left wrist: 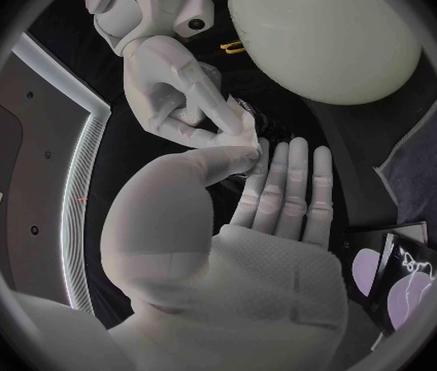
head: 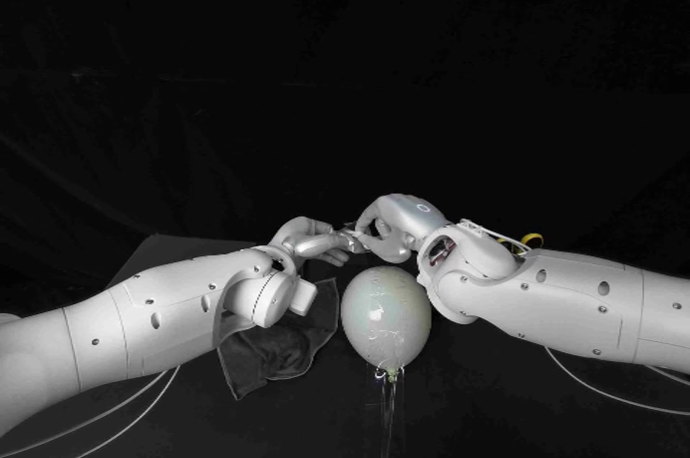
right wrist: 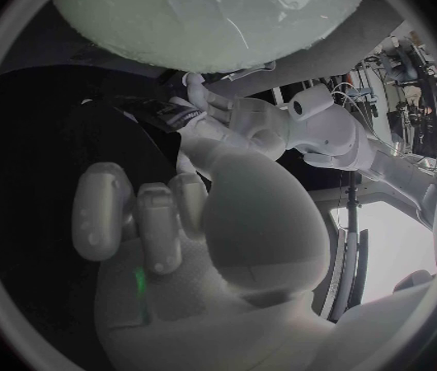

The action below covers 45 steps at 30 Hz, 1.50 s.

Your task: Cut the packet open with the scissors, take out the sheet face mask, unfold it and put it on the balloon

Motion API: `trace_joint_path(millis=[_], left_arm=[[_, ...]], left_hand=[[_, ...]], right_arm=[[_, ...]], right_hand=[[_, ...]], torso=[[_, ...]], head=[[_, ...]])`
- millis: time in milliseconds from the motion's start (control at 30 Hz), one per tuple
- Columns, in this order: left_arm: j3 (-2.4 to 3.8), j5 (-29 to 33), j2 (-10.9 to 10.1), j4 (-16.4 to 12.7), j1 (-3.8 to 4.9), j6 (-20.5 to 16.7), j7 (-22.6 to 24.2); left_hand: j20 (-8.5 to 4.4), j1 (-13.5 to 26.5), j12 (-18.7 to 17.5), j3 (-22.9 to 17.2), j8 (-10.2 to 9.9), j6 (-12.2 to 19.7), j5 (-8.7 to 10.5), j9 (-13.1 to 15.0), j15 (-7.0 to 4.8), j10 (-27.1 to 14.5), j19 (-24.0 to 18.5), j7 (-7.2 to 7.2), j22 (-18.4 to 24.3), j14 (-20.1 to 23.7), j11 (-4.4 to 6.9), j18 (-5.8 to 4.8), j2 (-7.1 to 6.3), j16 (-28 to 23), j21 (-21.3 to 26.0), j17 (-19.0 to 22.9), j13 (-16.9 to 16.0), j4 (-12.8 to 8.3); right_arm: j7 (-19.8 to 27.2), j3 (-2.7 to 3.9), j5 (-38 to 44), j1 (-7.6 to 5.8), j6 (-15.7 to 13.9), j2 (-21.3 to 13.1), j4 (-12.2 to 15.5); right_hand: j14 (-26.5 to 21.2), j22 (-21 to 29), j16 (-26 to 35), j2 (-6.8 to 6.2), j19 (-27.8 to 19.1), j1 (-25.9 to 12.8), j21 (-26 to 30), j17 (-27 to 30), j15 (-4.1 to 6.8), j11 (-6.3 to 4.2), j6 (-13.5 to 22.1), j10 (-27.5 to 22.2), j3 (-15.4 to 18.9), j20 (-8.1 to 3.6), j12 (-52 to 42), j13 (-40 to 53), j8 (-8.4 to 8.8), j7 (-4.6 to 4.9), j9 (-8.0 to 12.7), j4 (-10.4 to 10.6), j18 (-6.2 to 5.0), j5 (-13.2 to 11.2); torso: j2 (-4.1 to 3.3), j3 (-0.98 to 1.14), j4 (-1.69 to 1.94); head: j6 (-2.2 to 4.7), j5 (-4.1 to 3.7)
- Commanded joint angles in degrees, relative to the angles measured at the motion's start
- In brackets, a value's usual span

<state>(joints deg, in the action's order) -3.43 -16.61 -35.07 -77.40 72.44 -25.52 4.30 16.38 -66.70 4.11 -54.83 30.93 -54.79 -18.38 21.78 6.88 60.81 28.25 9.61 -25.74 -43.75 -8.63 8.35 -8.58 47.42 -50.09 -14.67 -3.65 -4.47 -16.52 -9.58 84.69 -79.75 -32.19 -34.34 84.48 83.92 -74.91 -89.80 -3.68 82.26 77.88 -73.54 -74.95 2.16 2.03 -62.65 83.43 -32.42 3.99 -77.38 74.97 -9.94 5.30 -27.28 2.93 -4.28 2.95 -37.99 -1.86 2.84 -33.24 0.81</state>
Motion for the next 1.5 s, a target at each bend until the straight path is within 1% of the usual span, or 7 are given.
trace_joint_path(millis=[33, 467, 867, 1100, 1167, 1333, 1500], left_arm=[[0.06, -0.5, 0.01, 0.11, 0.09, 0.3, -0.75], [0.06, -0.47, -0.45, 0.18, 0.14, 0.11, -2.89], [0.01, -0.02, -2.38, -0.67, 0.74, 0.2, -4.29], [-0.08, 0.23, -5.31, -2.73, 1.03, 0.96, -5.22], [-0.1, 0.24, -6.42, -3.44, 1.06, 1.19, -5.47], [-0.14, 0.07, -9.77, -5.86, 1.1, 2.32, -5.72], [-0.23, -0.3, -14.52, -9.31, 1.11, 4.57, -5.66]], left_hand=[[0.05, -0.36, -0.23, -0.22, 1.99, -1.95, -0.15, 0.21, -0.4, 0.14, -0.33, -1.43, -0.08, -0.25, 0.3, 0.31, -0.07, 0.31, -0.31, 0.06, 0.05, 0.32], [0.07, -0.33, -0.22, -0.23, 2.13, -1.86, -0.12, 0.23, -0.5, 0.22, -0.36, -1.11, -0.09, -0.28, 0.47, 0.3, -0.11, 0.4, -0.36, 0.07, 0.04, 0.38], [0.07, -0.32, -0.23, -0.22, 2.19, -1.79, -0.08, 0.24, -0.55, 0.25, -0.37, -0.93, -0.1, -0.28, 0.55, 0.29, -0.15, 0.43, -0.39, 0.07, 0.04, 0.4], [0.07, -0.32, -0.23, -0.22, 2.2, -1.79, -0.07, 0.24, -0.55, 0.26, -0.38, -0.91, -0.1, -0.28, 0.56, 0.29, -0.15, 0.44, -0.4, 0.08, 0.04, 0.4], [0.07, -0.32, -0.23, -0.22, 2.21, -1.79, -0.06, 0.24, -0.56, 0.26, -0.38, -0.91, -0.1, -0.28, 0.56, 0.29, -0.15, 0.45, -0.4, 0.08, 0.04, 0.4], [0.07, -0.32, -0.23, -0.22, 2.22, -1.78, -0.06, 0.24, -0.56, 0.27, -0.38, -0.9, -0.1, -0.29, 0.56, 0.29, -0.15, 0.45, -0.41, 0.08, 0.04, 0.41], [0.08, -0.29, -0.21, -0.19, 2.28, -1.79, 0.03, 0.25, -0.58, 0.32, -0.37, -0.89, -0.1, -0.34, 0.56, 0.28, -0.17, 0.51, -0.43, 0.07, 0.04, 0.45]], right_arm=[[2.53, 0.16, -2.26, -0.11, -6.35, -0.82, 1.19], [7.15, 1.32, -8.09, -0.54, -10.19, -2.86, 4.19], [8.89, 2.15, -16.42, -1.47, -8.48, -4.89, 6.09], [11.56, 2.36, -21.42, -1.77, -8.19, -6.42, 7.84], [12.86, 2.4, -23.35, -1.83, -7.93, -6.58, 7.56], [15.53, 2.44, -26.29, -1.9, -7.5, -6.71, 6.46], [16.93, 2.45, -27.56, -1.92, -7.27, -6.45, 5.07]], right_hand=[[6.08, -8.56, -0.2, 0.2, 0.38, 0.01, -0.28, -15.05, 0.45, -1.18, -0.51, 2.25, -0.07, -0.27, -0.13, 8.58, -0.26, 0.07, -0.03, -0.33, 0.86, -0.17], [6.08, -8.61, -0.2, 0.18, 0.44, 0.1, -0.38, -15.05, 0.5, -1.23, -0.48, 2.36, -0.21, -0.32, -0.44, 8.74, -0.35, 0.04, -0.07, -0.47, 0.88, -0.16], [6.08, -8.52, -0.2, 0.16, 0.33, 0.18, -0.12, -15.05, 0.53, -1.26, -0.46, 2.33, -0.32, -0.36, -0.34, 8.69, -0.42, 0.03, -0.11, -0.6, 0.82, -0.16], [6.08, -8.57, -0.2, 0.12, 0.38, 0.22, -0.22, -15.05, 0.55, -1.26, -0.44, 2.37, -0.36, -0.38, -0.45, 8.74, -0.47, 0.03, -0.13, -0.68, 0.85, -0.17], [6.08, -8.57, -0.2, 0.11, 0.39, 0.23, -0.23, -15.05, 0.55, -1.26, -0.43, 2.39, -0.37, -0.39, -0.5, 8.77, -0.48, 0.03, -0.13, -0.69, 0.85, -0.17], [6.08, -8.56, -0.2, 0.13, 0.37, 0.25, -0.19, -15.05, 0.56, -1.26, -0.43, 2.37, -0.39, -0.39, -0.43, 8.73, -0.49, 0.03, -0.14, -0.71, 0.84, -0.16], [6.08, -8.57, -0.2, 0.14, 0.39, 0.27, -0.22, -15.05, 0.56, -1.27, -0.42, 2.35, -0.42, -0.4, -0.39, 8.71, -0.51, 0.04, -0.15, -0.74, 0.85, -0.16]], torso=[[0.05, -0.03, -0.03], [0.07, -0.1, 0.11], [-0.01, -0.16, 0.13], [0.01, -0.11, 0.11], [0.06, -0.11, 0.11], [0.13, -0.13, 0.12], [0.11, -0.09, 0.09]], head=[[0.03, 0.14], [0.15, 0.47], [0.2, 0.92], [0.41, 1.27], [1.07, 1.46], [1.29, 1.43], [1.13, 1.63]])
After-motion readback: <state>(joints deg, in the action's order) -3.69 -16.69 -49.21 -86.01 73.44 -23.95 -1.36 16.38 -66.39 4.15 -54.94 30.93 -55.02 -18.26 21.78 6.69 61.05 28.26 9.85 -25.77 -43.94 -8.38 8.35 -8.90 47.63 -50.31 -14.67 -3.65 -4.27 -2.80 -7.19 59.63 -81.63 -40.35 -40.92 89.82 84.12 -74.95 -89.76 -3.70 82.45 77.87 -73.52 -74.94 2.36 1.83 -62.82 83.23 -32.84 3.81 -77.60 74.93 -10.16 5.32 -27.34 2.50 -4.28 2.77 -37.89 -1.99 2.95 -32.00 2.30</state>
